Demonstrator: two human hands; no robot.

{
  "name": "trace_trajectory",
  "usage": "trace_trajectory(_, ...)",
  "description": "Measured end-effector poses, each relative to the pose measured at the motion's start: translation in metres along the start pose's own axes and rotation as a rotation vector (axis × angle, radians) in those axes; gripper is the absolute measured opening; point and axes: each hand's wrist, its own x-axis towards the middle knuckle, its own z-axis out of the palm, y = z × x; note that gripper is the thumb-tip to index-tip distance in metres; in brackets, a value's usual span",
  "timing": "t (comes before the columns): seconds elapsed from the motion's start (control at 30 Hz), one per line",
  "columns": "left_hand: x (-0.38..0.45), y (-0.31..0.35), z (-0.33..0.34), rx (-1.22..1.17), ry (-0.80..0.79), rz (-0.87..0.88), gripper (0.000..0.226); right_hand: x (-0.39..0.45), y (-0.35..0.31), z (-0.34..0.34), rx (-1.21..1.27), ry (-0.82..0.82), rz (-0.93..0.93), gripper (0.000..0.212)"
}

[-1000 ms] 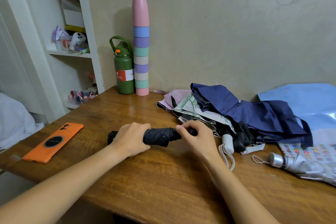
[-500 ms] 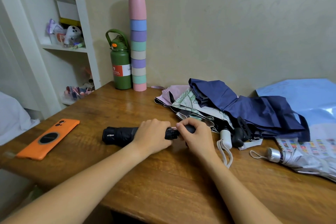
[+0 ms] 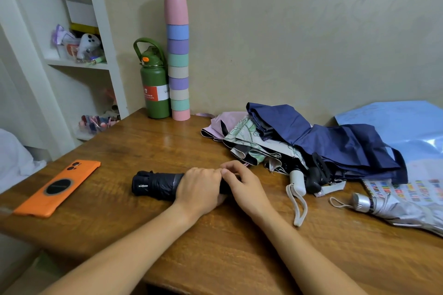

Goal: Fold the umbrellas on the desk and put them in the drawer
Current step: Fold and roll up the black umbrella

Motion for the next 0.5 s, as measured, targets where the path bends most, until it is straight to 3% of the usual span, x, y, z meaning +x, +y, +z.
trace_trajectory(0.2,-0.002,-0.002,0.006,-0.059,0.062,0.029,0.038,0.000,0.003,0.001,0.046,-0.011,-0.014,0.036)
trace_trajectory(0.3,-0.003,-0.003,0.004,-0.022,0.060,0.036,0.034,0.001,0.001,0.004,0.090,0.021,0.014,0.032)
trace_trajectory(0.5,-0.004,0.000,0.006,-0.016,0.108,0.077,0.030,0.000,-0.005,0.011,-0.154,0.170,0.005,0.029)
